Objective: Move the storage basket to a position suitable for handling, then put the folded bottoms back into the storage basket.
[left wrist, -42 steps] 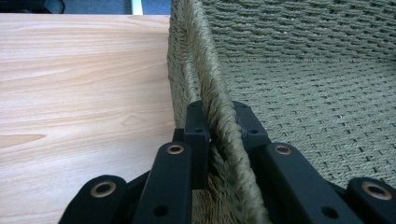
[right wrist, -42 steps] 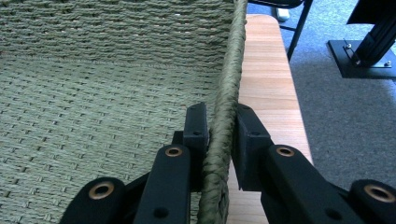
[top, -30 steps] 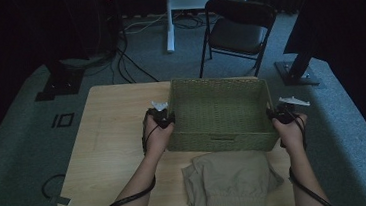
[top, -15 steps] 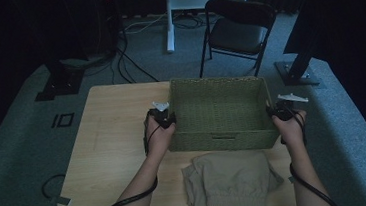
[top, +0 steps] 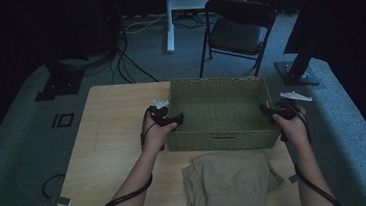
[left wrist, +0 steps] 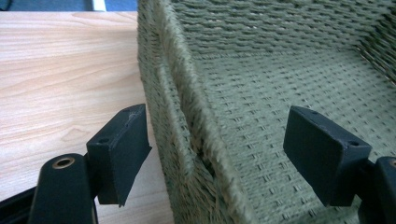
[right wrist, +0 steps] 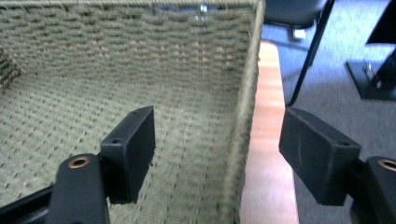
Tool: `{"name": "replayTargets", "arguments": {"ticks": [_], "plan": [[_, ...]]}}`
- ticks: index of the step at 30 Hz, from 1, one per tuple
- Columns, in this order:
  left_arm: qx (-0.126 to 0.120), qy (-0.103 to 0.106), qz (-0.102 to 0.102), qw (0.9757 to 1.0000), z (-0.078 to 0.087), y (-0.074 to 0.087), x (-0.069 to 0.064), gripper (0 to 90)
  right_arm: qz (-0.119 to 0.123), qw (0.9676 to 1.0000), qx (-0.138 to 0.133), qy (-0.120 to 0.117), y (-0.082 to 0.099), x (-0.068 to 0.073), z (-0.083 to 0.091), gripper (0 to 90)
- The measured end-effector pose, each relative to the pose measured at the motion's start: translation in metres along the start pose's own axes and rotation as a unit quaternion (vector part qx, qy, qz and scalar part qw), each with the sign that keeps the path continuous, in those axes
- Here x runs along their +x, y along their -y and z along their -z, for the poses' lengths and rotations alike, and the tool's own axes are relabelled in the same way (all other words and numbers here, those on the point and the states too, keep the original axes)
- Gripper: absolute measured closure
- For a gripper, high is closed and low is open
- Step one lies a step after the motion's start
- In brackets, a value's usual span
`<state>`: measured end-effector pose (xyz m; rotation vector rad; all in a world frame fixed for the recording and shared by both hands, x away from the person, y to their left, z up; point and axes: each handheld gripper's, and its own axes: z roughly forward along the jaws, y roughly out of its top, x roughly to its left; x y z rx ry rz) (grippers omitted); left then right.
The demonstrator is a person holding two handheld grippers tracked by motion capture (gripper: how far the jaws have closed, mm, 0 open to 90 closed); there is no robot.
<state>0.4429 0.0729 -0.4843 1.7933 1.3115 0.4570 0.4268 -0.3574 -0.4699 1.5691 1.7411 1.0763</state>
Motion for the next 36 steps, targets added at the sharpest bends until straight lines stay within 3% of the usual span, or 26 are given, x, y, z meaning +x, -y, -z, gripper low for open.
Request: {"name": "replayTargets", "arguments": {"ticks": [1,2,8,9,15,21,25,29,36], "plan": [[0.000,0.001,-0.004,1.0000,0.000,-0.001,0.000,23.6,0.000,1.0000,0.000,0.000,0.000,0.000,0.000,25.2],[-0.004,0.008,-0.008,0.9999,0.002,-0.003,0.000,23.5,0.018,0.9998,-0.007,0.004,-0.002,0.001,0.002,21.3],[-0.004,0.011,-0.020,0.9997,0.009,-0.011,0.002,23.4,0.015,0.9994,-0.030,-0.003,-0.009,0.003,0.008,19.3],[-0.009,0.013,-0.020,0.9997,0.013,-0.015,0.003,19.4,0.012,0.9991,-0.041,-0.009,-0.014,0.005,0.014,17.9],[-0.038,0.003,-0.032,0.9987,0.031,-0.025,0.006,19.4,0.023,0.9985,-0.049,-0.011,-0.019,0.008,0.025,17.5],[-0.031,-0.009,-0.046,0.9984,0.044,-0.022,0.012,19.7,0.030,0.9982,-0.053,-0.004,-0.018,0.011,0.036,17.5],[-0.032,0.008,-0.064,0.9975,0.062,-0.019,0.016,21.0,0.032,0.9974,-0.064,-0.007,-0.013,0.016,0.047,17.5],[-0.051,0.028,-0.049,0.9971,0.075,-0.017,0.013,20.2,0.044,0.9968,-0.064,-0.017,-0.008,0.021,0.053,17.2],[-0.062,0.039,-0.067,0.9950,0.091,-0.003,0.006,20.1,0.053,0.9956,-0.073,-0.024,0.004,0.028,0.069,15.9]]}}
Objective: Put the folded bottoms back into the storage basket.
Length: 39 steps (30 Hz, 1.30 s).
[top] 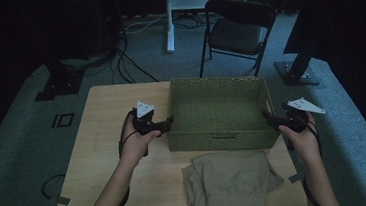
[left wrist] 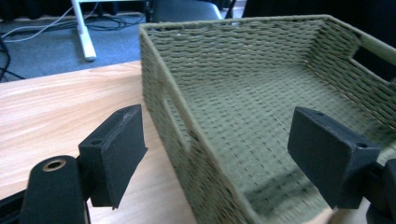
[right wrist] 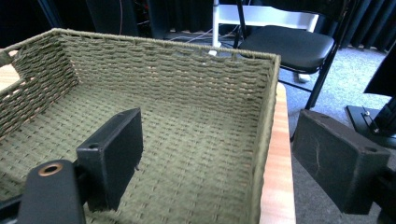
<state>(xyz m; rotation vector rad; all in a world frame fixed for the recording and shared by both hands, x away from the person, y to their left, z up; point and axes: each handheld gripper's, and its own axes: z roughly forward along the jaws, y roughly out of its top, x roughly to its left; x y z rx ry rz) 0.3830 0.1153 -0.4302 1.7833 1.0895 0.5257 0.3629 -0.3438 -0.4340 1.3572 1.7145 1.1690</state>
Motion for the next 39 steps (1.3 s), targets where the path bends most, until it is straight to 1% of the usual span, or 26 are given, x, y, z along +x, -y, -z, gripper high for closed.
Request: {"name": "replayTargets", "arguments": {"ticks": [2,3,4,5,6,7,9,10,11,15,17,19,21,22,24,25,26,27,29,30,31,34,36,37,38,39], "plan": [[-0.001,0.002,-0.004,1.0000,0.002,0.002,-0.002,20.1,0.001,1.0000,0.000,-0.002,0.001,0.001,0.003,15.9],[-0.004,0.006,-0.002,1.0000,0.004,0.004,-0.005,20.1,0.000,1.0000,0.001,-0.006,0.005,0.004,0.008,16.0],[-0.004,0.013,-0.008,0.9999,0.006,0.007,-0.009,20.1,0.001,1.0000,0.002,-0.007,0.006,0.005,0.009,16.0],[-0.004,0.013,-0.008,0.9999,0.006,0.007,-0.009,20.1,0.002,0.9999,0.002,-0.010,0.007,0.006,0.011,16.0],[-0.005,0.019,-0.009,0.9998,0.007,0.009,-0.012,20.1,0.002,0.9999,0.002,-0.010,0.007,0.006,0.011,16.0],[-0.007,0.027,-0.010,0.9995,0.010,0.013,-0.018,20.1,0.003,0.9998,0.006,-0.016,0.010,0.010,0.015,15.9],[-0.007,0.027,-0.010,0.9995,0.010,0.013,-0.018,20.1,0.007,0.9998,0.008,-0.019,0.012,0.011,0.016,15.9],[-0.006,0.034,-0.016,0.9993,0.013,0.018,-0.025,20.1,0.002,0.9996,0.010,-0.025,0.017,0.014,0.020,15.9],[-0.005,0.038,-0.017,0.9991,0.014,0.020,-0.027,20.1,0.003,0.9996,0.009,-0.026,0.019,0.015,0.021,15.9],[-0.006,0.044,-0.024,0.9987,0.018,0.024,-0.033,20.1,0.003,0.9994,0.006,-0.033,0.026,0.020,0.028,15.9],[-0.005,0.047,-0.033,0.9983,0.020,0.027,-0.040,20.1,0.002,0.9994,0.005,-0.035,0.029,0.023,0.032,15.9],[-0.006,0.051,-0.033,0.9981,0.021,0.029,-0.042,20.1,0.003,0.9993,0.004,-0.038,0.032,0.026,0.036,15.9],[-0.008,0.054,-0.031,0.9980,0.022,0.030,-0.044,20.1,0.003,0.9993,0.004,-0.038,0.032,0.026,0.036,15.9],[-0.009,0.056,-0.034,0.9978,0.023,0.033,-0.049,20.1,0.005,0.9990,0.007,-0.044,0.037,0.030,0.040,15.9],[-0.007,0.067,-0.033,0.9972,0.025,0.038,-0.055,20.1,0.007,0.9987,0.010,-0.049,0.041,0.033,0.043,15.9],[-0.007,0.067,-0.033,0.9972,0.025,0.038,-0.055,20.0,0.007,0.9987,0.010,-0.049,0.041,0.033,0.043,15.9],[-0.006,0.069,-0.036,0.9970,0.025,0.039,-0.057,20.1,0.008,0.9987,0.011,-0.050,0.045,0.036,0.046,15.9],[-0.004,0.072,-0.037,0.9967,0.026,0.042,-0.060,20.1,0.008,0.9987,0.011,-0.050,0.045,0.036,0.046,15.9],[-0.001,0.074,-0.045,0.9963,0.026,0.045,-0.064,20.0,0.007,0.9985,0.013,-0.053,0.050,0.038,0.049,15.7],[0.004,0.084,-0.043,0.9956,0.026,0.049,-0.069,20.0,0.009,0.9985,0.012,-0.053,0.053,0.039,0.052,15.7],[0.004,0.084,-0.043,0.9956,0.026,0.049,-0.069,20.0,0.009,0.9985,0.012,-0.053,0.053,0.039,0.052,15.7],[0.006,0.091,-0.047,0.9947,0.026,0.054,-0.074,20.1,0.006,0.9984,0.014,-0.055,0.059,0.042,0.057,15.5],[0.005,0.095,-0.042,0.9946,0.026,0.057,-0.077,20.0,0.008,0.9986,0.017,-0.050,0.065,0.043,0.061,15.4],[0.006,0.098,-0.043,0.9942,0.025,0.059,-0.078,20.0,0.008,0.9986,0.017,-0.050,0.065,0.043,0.061,15.4],[0.009,0.102,-0.045,0.9937,0.025,0.062,-0.081,20.0,0.006,0.9985,0.022,-0.049,0.071,0.043,0.062,15.4],[0.009,0.102,-0.045,0.9937,0.025,0.062,-0.081,20.0,0.006,0.9985,0.022,-0.049,0.071,0.043,0.062,15.4]]}}
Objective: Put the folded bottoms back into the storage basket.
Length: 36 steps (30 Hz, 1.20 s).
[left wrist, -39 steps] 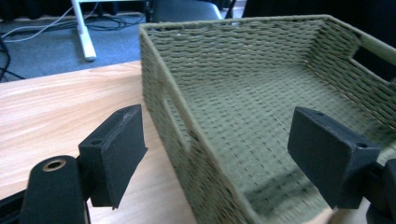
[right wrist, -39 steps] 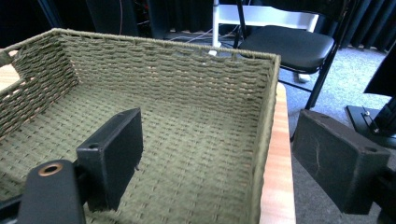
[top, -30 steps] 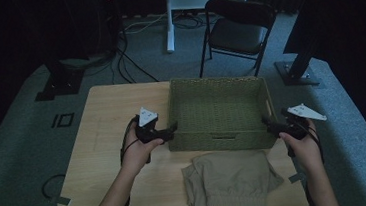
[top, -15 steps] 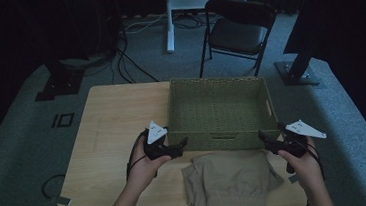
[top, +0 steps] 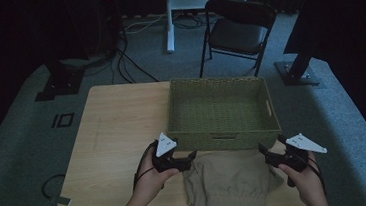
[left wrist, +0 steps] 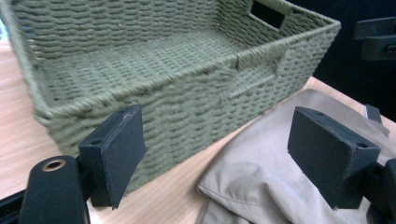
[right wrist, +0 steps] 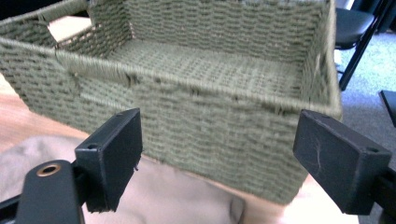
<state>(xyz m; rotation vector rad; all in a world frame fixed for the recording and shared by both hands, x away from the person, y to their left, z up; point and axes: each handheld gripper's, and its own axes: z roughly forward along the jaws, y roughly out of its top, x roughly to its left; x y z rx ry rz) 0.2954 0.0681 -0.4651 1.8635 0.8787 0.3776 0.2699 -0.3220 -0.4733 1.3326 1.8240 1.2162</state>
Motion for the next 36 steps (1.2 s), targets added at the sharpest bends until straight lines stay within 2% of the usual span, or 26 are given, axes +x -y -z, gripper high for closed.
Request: {"name": "replayTargets", "arguments": {"ticks": [7,9,14,17,22,24,25,29,36], "plan": [[0.006,0.006,-0.004,1.0000,-0.005,0.012,-0.009,19.9,-0.012,0.9998,0.019,0.000,0.022,0.002,0.000,15.4],[0.017,0.013,-0.001,0.9998,-0.011,0.020,-0.014,19.9,-0.012,0.9996,0.026,0.000,0.027,0.003,-0.001,15.4],[0.031,0.026,0.000,0.9992,-0.018,0.028,-0.021,19.9,-0.021,0.9987,0.045,-0.007,0.040,0.006,-0.005,15.4],[0.043,0.041,0.010,0.9981,-0.024,0.035,-0.025,19.9,-0.022,0.9983,0.052,-0.013,0.045,0.007,-0.006,15.3],[0.059,0.048,0.014,0.9970,-0.034,0.046,-0.032,19.9,-0.020,0.9972,0.071,-0.014,0.054,0.010,-0.010,14.7],[0.061,0.048,0.019,0.9968,-0.035,0.048,-0.033,19.8,-0.019,0.9970,0.074,-0.013,0.055,0.010,-0.011,14.4],[0.073,0.048,0.023,0.9960,-0.038,0.053,-0.034,19.8,-0.020,0.9966,0.078,-0.015,0.057,0.010,-0.013,14.1],[0.089,0.053,0.028,0.9942,-0.041,0.061,-0.037,19.2,-0.013,0.9948,0.100,-0.017,0.063,0.010,-0.019,13.7],[0.105,0.041,0.035,0.9930,-0.050,0.068,-0.038,18.5,-0.012,0.9927,0.119,-0.016,0.070,0.008,-0.024,13.7]]}}
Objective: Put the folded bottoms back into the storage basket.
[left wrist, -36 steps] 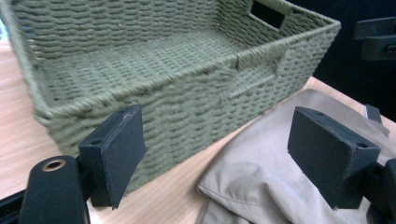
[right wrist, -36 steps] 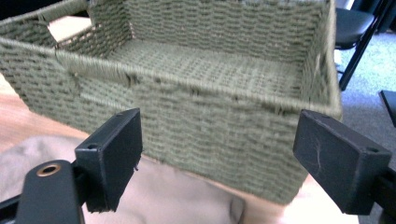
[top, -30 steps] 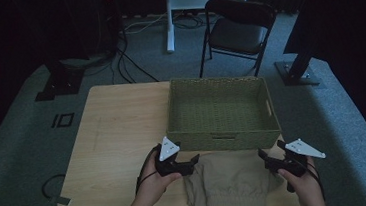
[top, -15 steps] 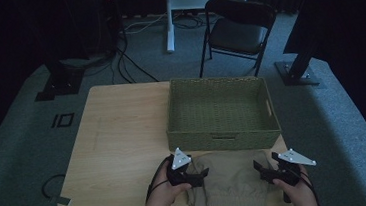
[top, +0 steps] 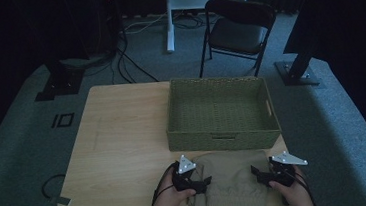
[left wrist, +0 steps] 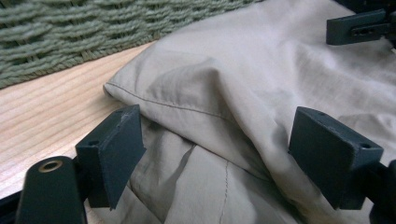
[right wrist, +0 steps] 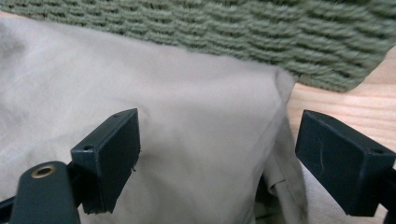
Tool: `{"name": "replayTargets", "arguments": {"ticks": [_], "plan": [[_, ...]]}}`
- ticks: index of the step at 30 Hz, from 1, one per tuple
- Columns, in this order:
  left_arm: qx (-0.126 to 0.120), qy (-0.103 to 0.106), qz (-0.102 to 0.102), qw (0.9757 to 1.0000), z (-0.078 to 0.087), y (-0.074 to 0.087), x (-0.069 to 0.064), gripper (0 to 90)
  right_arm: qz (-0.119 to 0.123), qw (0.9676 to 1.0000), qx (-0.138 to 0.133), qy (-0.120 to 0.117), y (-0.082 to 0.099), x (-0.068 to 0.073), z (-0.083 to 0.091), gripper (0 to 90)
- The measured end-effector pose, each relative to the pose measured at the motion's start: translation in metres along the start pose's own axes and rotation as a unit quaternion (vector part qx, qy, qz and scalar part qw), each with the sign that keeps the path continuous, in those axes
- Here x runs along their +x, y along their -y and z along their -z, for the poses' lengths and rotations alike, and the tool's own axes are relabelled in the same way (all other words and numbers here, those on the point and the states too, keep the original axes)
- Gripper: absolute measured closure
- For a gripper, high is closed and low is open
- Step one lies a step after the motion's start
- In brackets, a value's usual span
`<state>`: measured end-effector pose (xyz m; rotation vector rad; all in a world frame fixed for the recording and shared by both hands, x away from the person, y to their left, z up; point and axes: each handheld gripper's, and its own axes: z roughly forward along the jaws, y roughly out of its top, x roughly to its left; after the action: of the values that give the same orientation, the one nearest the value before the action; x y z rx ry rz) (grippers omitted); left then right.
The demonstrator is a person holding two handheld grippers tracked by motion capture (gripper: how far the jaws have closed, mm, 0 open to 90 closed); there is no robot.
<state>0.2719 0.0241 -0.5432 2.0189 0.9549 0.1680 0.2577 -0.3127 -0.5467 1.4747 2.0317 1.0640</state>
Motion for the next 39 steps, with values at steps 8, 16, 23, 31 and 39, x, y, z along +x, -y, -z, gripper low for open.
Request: {"name": "replayTargets", "arguments": {"ticks": [8,16,23,31,39], "plan": [[0.017,-0.031,0.002,0.9994,-0.011,0.000,0.005,16.6,-0.003,0.9999,0.016,0.004,0.006,-0.004,-0.005,13.7],[0.019,-0.041,-0.011,0.9989,-0.016,-0.002,0.004,15.1,0.005,0.9997,0.025,0.006,0.005,-0.003,-0.007,13.6],[0.022,-0.048,-0.020,0.9984,-0.023,-0.007,0.000,15.2,0.017,0.9994,0.029,0.009,0.004,0.000,-0.008,13.9],[0.012,-0.042,-0.024,0.9987,-0.024,-0.009,-0.001,46.8,0.026,0.9990,0.011,-0.036,0.005,0.007,-0.007,62.9],[0.014,-0.017,-0.026,0.9994,-0.025,-0.010,0.001,79.3,0.026,0.9982,0.022,-0.050,0.001,0.014,-0.008,79.2]]}}
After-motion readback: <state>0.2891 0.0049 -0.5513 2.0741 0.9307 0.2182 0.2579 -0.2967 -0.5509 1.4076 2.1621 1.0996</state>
